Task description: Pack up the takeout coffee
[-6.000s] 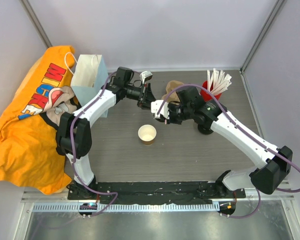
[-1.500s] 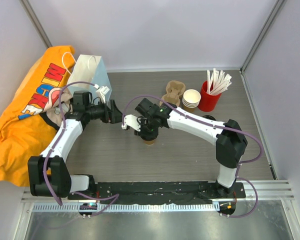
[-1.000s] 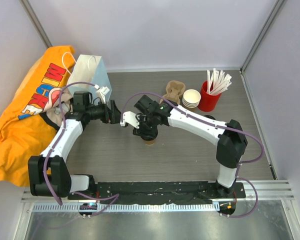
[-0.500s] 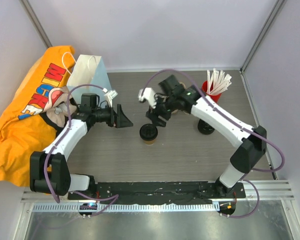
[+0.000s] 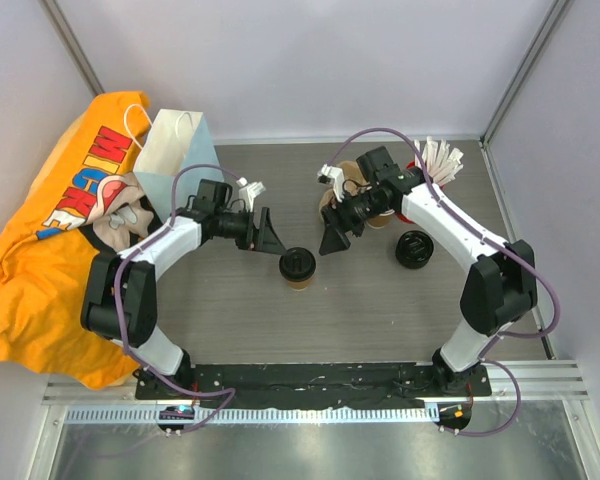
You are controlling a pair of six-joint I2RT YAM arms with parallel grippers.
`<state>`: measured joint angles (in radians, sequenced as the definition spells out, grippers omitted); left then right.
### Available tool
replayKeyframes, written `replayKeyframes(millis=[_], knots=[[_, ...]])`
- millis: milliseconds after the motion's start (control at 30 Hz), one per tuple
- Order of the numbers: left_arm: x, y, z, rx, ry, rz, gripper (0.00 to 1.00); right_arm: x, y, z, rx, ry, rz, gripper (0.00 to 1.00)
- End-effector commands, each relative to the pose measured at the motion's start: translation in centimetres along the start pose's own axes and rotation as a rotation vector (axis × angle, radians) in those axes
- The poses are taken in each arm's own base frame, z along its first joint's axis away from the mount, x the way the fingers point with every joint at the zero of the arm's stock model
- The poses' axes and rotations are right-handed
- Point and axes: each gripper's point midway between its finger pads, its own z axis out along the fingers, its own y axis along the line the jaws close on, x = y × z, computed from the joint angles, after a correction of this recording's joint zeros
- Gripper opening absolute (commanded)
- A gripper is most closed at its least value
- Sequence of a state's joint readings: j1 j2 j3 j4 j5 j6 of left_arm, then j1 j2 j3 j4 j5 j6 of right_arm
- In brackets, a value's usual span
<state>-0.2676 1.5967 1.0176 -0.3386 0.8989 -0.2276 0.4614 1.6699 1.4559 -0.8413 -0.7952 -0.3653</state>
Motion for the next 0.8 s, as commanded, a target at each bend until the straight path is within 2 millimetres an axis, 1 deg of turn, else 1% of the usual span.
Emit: replayKeyframes(millis=[0,167,267,500,767], knots=[[-1.6,-1.1,0.4,0.021,-0.014,0.036,0.78,-1.1,1.3,0.8,-0.116,-0.067,0.047,0.8],[-1.2,-1.2,1.2,0.022,0.005,0.042,0.77,-0.8,0.7,2.1,-0.154,-0.063,0.121,0.81],[-0.5,-1.0,1.5,0.018,0.016,0.043,0.77,-0.4,0.2,2.7,-0.153,-0.055,0.141,0.81],[0.4,-0.7,1.8,0.011,0.03,0.047,0.77,0.6,-0.3,3.5,-0.152,-0.045,0.179,0.81],[1.0,-0.6,2.2,0.002,0.046,0.062,0.77,0.8,-0.9,4.3,-0.164,-0.039,0.207,0.82]])
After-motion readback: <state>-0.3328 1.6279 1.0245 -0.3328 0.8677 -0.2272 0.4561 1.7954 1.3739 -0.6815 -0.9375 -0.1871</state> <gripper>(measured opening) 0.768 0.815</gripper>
